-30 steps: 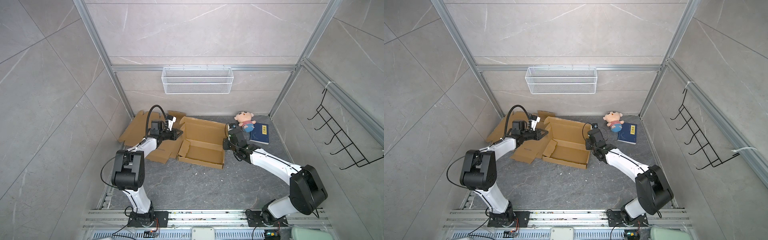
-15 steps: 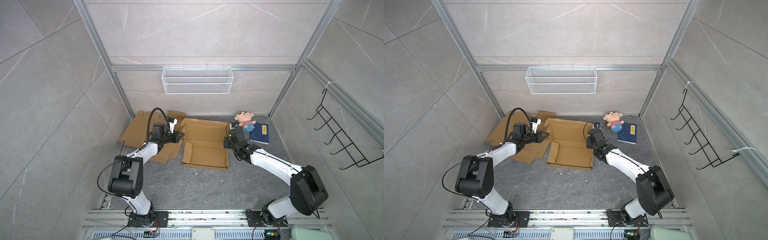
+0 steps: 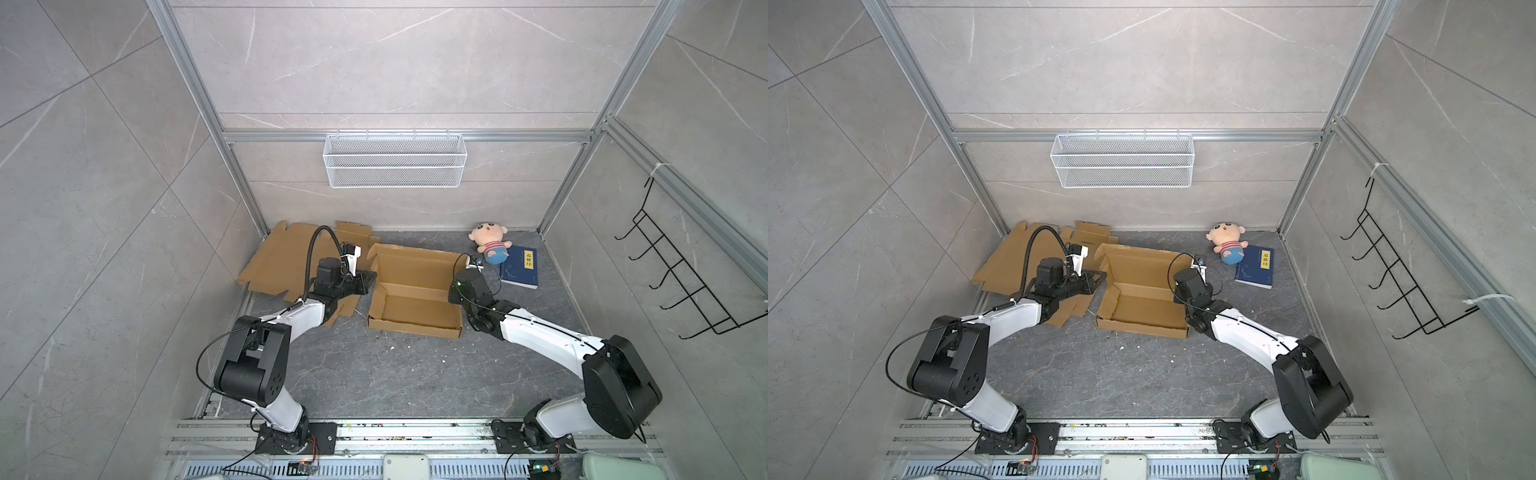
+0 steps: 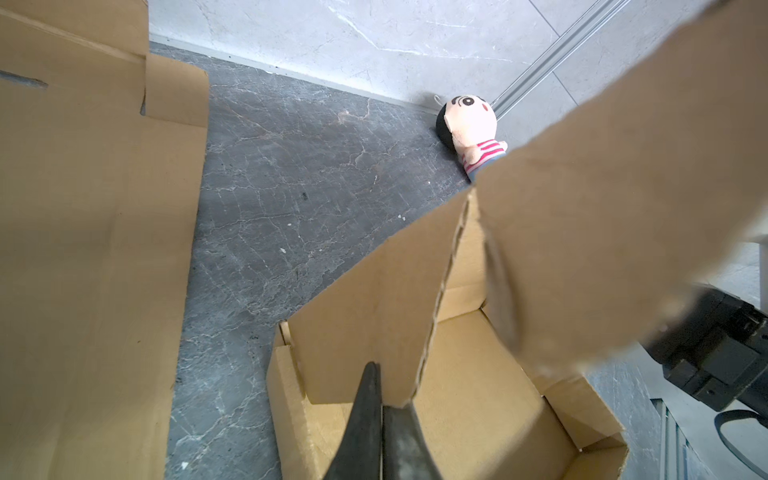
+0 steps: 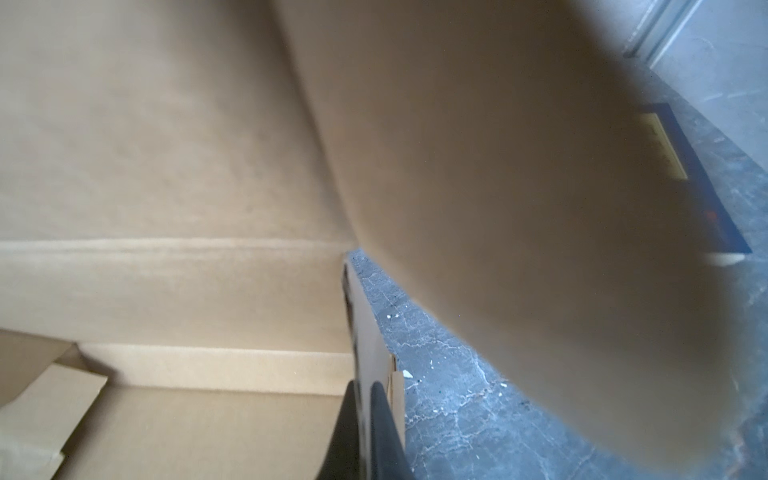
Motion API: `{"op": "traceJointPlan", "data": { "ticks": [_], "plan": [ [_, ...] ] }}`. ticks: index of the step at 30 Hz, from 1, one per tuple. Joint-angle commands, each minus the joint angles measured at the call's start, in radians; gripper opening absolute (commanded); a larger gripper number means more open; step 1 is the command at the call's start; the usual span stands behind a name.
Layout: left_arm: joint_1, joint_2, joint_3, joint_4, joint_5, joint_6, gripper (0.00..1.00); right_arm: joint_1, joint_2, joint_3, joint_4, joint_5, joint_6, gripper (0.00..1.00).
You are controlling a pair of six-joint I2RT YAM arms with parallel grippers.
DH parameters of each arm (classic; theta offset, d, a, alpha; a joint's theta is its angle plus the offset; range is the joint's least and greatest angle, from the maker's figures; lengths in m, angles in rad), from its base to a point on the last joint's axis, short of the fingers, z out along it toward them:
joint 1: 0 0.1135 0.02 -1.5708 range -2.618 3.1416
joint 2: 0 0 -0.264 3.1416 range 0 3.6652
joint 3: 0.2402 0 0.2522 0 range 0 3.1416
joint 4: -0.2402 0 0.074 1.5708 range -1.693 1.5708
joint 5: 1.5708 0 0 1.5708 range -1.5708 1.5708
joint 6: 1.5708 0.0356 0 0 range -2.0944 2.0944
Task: Fold the paper box
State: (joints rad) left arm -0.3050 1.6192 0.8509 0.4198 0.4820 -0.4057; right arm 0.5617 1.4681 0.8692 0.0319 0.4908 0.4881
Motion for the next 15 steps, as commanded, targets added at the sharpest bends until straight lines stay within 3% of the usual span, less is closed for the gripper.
{"op": "traceJointPlan", "data": {
  "ticks": [1,13,15],
  "plan": [
    [-0.043,-0.015,-0.05,-0.034,0.009,-0.022,0.0,0.03,-0.011,-0.04,0.034,0.008,0.058,0.0],
    [-0.096,-0.127,-0.192,-0.08,-0.122,0.112,0.0,0.06,-0.054,-0.141,0.073,0.015,0.078,0.0],
    [-0.102,-0.142,-0.196,-0.091,-0.145,0.134,0.0,0.061,-0.073,-0.124,0.021,0.001,0.07,0.08]
  ]
}}
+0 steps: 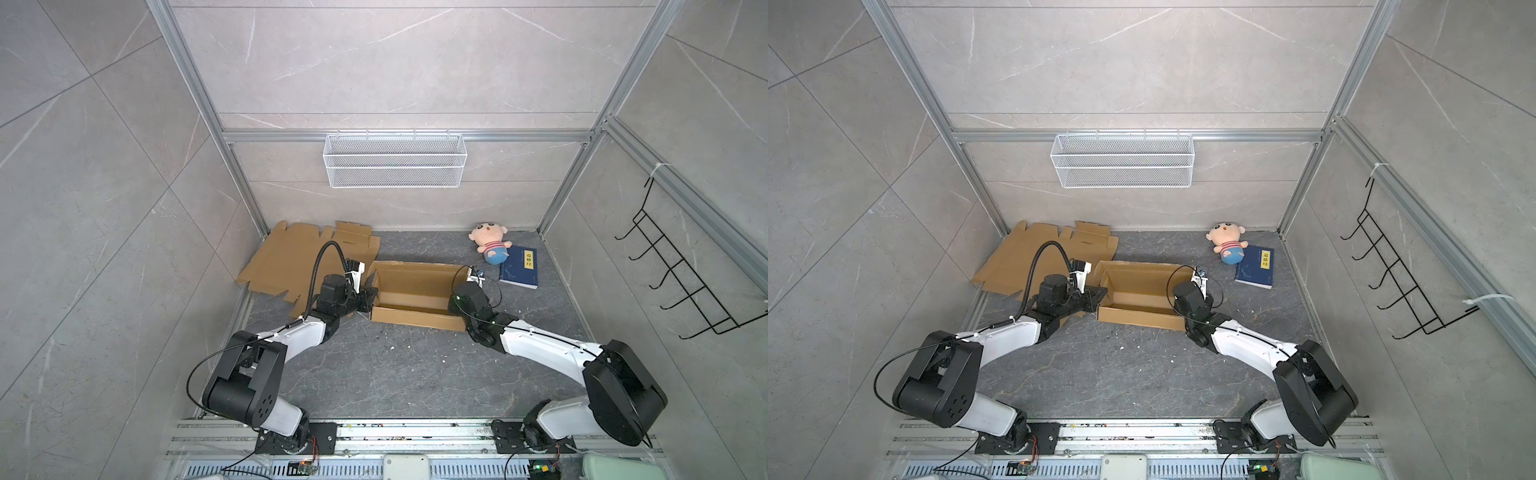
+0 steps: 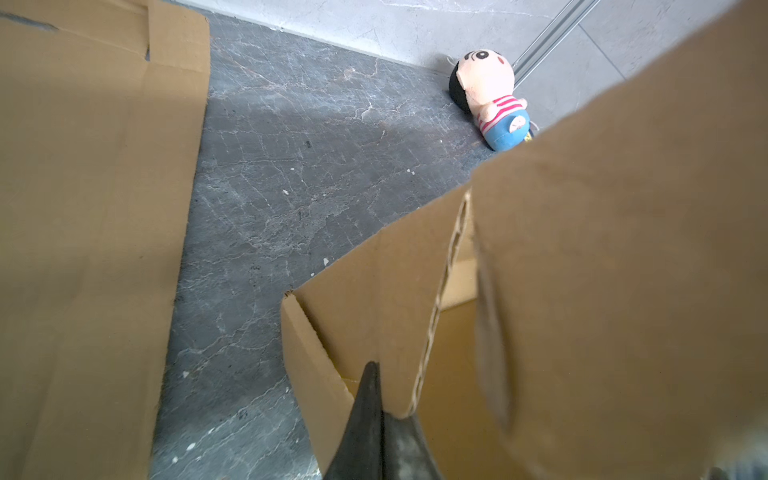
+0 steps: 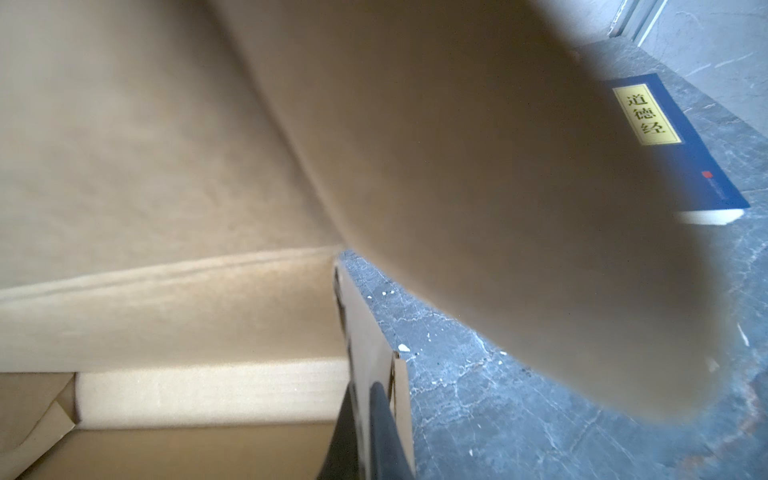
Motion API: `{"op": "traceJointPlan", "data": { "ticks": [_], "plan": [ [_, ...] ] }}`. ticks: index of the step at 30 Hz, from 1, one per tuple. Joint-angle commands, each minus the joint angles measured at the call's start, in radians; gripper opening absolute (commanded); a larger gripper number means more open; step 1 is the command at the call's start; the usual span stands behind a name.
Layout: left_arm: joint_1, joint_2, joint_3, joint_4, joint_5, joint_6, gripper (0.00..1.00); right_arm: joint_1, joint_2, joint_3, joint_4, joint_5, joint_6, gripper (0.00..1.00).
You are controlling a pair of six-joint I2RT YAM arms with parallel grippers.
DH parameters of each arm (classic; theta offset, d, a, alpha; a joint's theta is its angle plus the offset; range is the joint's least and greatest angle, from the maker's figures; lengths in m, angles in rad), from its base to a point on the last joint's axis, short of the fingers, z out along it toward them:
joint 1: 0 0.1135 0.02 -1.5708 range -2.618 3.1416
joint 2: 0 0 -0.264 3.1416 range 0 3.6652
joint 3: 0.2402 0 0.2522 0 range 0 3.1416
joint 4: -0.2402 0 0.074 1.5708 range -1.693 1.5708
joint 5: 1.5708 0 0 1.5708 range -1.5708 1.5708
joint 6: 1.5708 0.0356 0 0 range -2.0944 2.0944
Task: Fold the paper box
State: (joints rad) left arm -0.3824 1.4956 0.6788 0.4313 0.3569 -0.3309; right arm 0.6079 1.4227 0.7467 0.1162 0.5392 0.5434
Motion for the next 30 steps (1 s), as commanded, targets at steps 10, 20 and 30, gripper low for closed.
{"op": "traceJointPlan", "data": {
  "ticks": [10,20,30],
  "plan": [
    [-0.074,-0.054,-0.069,-0.112,-0.143,0.125,0.0,-0.099,-0.18,0.056,-0.279,-0.313,-0.099,0.42],
    [-0.097,-0.083,-0.098,-0.095,-0.199,0.156,0.0,-0.204,-0.408,0.187,-0.563,-0.628,-0.356,0.7],
    [-0.101,-0.084,-0.118,-0.054,-0.203,0.162,0.0,-0.098,-0.124,0.632,-0.946,-0.573,-0.879,0.79]
  ]
}}
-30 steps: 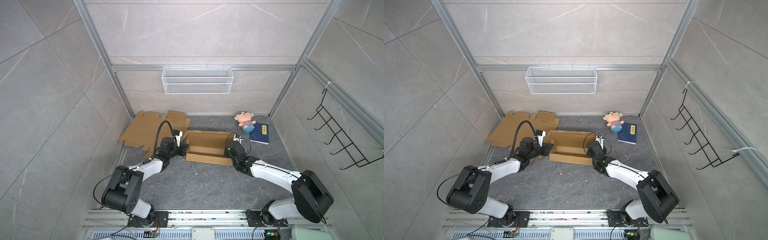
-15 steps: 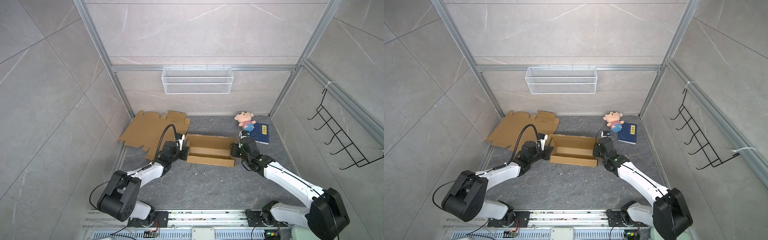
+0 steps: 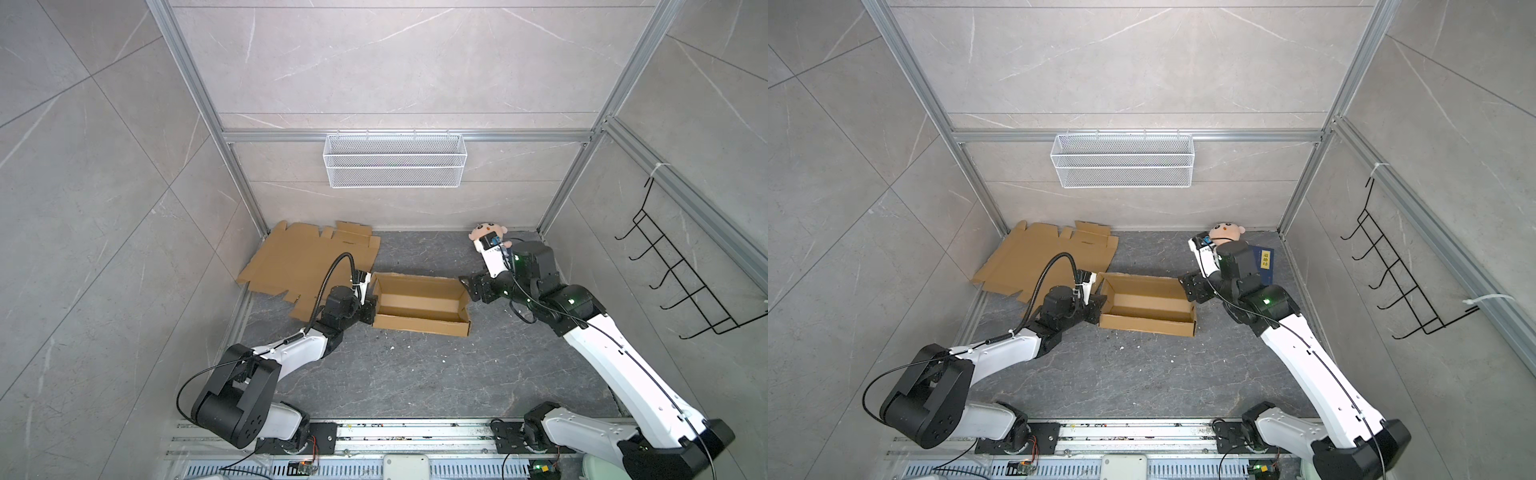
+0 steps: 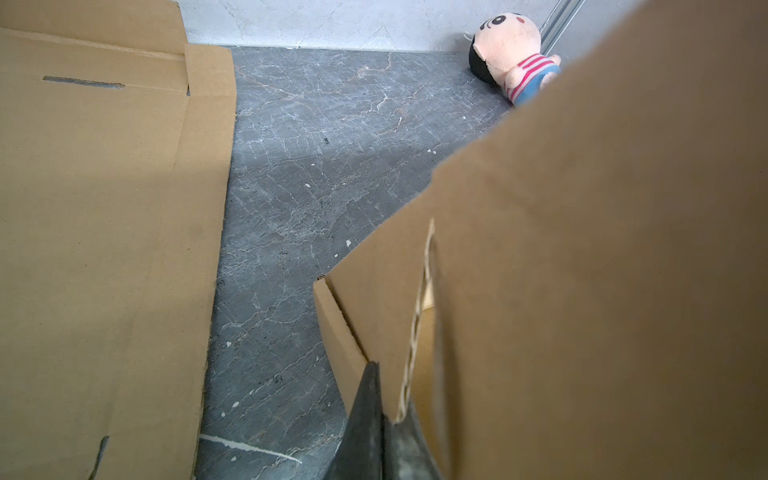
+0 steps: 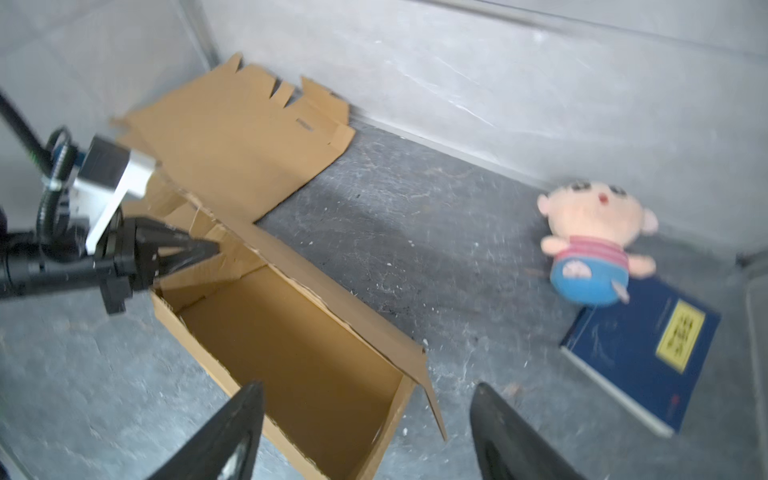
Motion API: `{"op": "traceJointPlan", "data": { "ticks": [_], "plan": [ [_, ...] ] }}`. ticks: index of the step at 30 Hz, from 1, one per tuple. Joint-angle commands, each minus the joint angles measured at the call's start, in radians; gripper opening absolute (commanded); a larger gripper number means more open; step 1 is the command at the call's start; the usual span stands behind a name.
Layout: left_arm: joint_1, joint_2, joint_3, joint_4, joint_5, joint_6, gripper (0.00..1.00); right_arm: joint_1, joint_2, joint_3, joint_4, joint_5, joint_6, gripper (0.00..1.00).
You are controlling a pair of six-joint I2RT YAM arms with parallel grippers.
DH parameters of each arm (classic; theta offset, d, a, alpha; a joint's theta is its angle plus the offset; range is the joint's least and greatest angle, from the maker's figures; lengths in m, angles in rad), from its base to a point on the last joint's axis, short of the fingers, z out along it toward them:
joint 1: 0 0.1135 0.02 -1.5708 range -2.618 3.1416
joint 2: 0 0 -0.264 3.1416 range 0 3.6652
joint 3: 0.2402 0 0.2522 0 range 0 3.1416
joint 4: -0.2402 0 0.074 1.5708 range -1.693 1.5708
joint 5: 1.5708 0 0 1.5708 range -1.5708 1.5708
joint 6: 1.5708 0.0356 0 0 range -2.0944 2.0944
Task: Fold the paper box
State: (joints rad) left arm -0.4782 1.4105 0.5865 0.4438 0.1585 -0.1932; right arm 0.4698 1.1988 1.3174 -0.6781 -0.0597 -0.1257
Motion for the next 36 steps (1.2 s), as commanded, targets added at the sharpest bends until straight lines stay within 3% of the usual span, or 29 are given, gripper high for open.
{"op": "traceJointPlan", "data": {
  "ticks": [1,6,11,13,16,20,25,36],
  "plan": [
    [-0.006,0.002,-0.026,-0.066,-0.004,0.026,0.0,0.05,0.155,0.116,-0.181,0.019,-0.245,0.78],
    [-0.008,-0.002,-0.028,-0.065,-0.003,0.027,0.0,0.105,0.379,0.323,-0.269,0.069,-0.331,0.7],
    [-0.009,-0.021,-0.028,-0.081,-0.013,0.029,0.0,0.134,0.488,0.393,-0.279,0.018,-0.362,0.63],
    [-0.01,-0.03,-0.027,-0.087,-0.019,0.031,0.0,0.14,0.514,0.406,-0.289,0.005,-0.368,0.56],
    [-0.011,-0.043,-0.024,-0.1,-0.025,0.03,0.0,0.149,0.531,0.407,-0.299,0.005,-0.366,0.39],
    [-0.011,-0.085,-0.022,-0.128,-0.042,0.016,0.01,0.169,0.496,0.339,-0.25,0.016,-0.346,0.24],
    [-0.011,-0.192,-0.036,-0.196,-0.081,-0.008,0.17,0.217,0.436,0.21,-0.169,0.104,-0.313,0.11],
    [-0.001,-0.472,-0.035,-0.448,-0.22,-0.065,0.27,0.392,0.257,-0.127,0.109,0.375,-0.25,0.07]
  ]
}}
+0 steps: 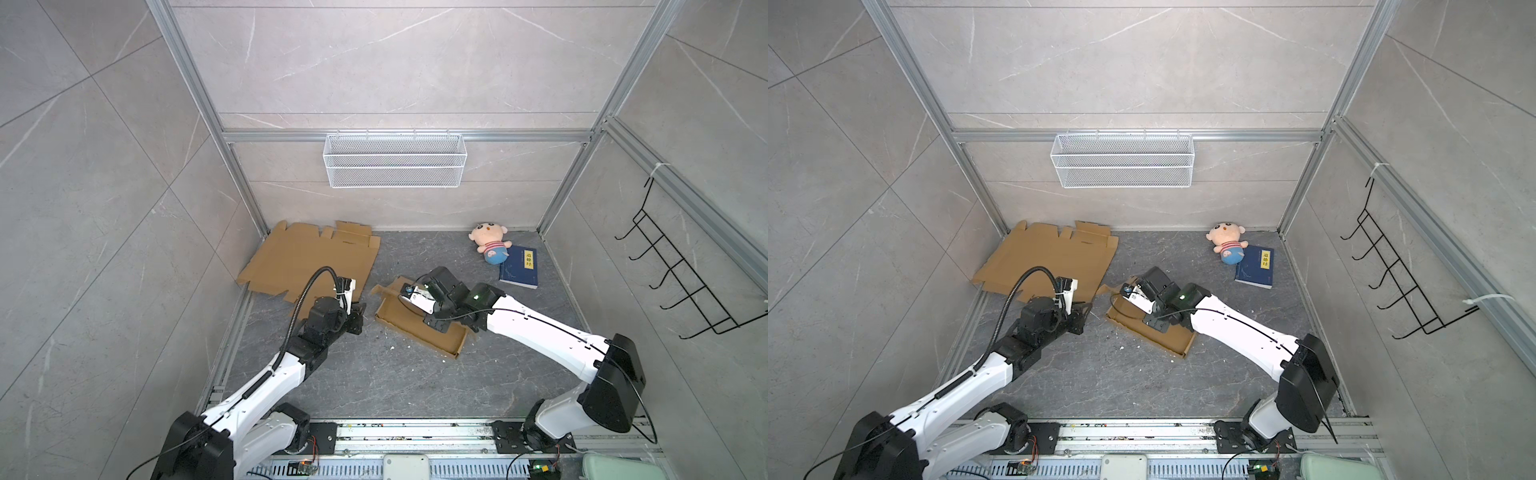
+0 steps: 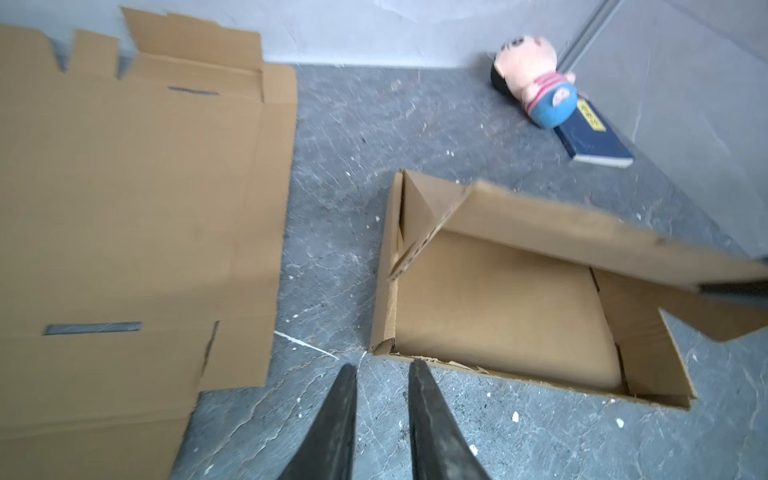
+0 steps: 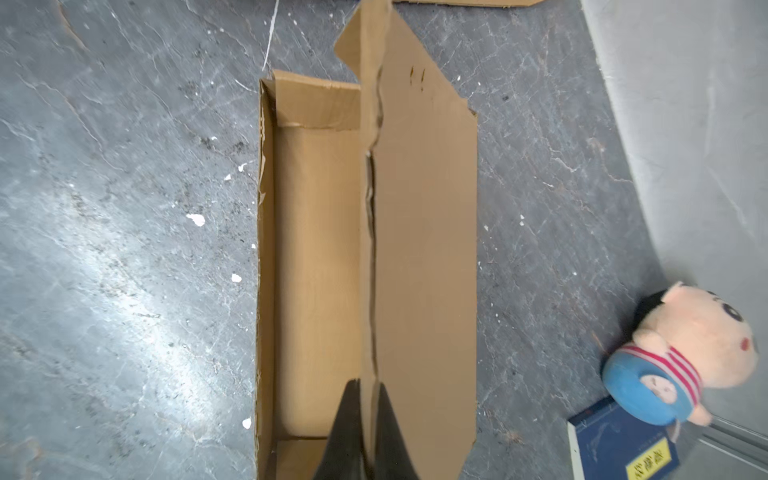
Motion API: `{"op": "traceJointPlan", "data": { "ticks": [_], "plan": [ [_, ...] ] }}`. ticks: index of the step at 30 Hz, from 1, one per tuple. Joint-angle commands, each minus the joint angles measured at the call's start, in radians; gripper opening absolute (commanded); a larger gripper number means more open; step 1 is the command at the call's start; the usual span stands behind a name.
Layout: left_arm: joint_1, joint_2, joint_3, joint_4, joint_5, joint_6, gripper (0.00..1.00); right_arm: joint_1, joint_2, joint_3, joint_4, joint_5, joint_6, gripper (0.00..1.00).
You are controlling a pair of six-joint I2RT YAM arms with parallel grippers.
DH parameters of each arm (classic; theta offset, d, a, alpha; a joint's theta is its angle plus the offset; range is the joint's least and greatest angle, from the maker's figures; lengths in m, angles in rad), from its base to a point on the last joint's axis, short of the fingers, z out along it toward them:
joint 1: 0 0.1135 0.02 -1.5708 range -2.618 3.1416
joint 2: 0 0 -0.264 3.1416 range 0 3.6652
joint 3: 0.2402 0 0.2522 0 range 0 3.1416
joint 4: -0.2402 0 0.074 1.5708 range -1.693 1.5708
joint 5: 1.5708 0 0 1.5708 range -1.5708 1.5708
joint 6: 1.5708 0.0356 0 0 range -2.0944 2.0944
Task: Fold the paper box
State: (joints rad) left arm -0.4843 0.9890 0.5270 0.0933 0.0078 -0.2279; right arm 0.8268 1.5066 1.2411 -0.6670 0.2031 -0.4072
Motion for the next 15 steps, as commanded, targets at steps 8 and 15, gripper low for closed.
{"op": "traceJointPlan", "data": {
  "ticks": [8,15],
  "plan": [
    [0.184,0.045,0.346,-0.398,0.109,-0.135,0.45,0.14,0.007,-0.176,0.156,0.23,0.047,0.16],
    [0.264,0.412,0.686,-0.548,0.465,-0.139,0.5,0.157,-0.029,-0.158,0.094,0.147,0.124,0.58]
  ]
}}
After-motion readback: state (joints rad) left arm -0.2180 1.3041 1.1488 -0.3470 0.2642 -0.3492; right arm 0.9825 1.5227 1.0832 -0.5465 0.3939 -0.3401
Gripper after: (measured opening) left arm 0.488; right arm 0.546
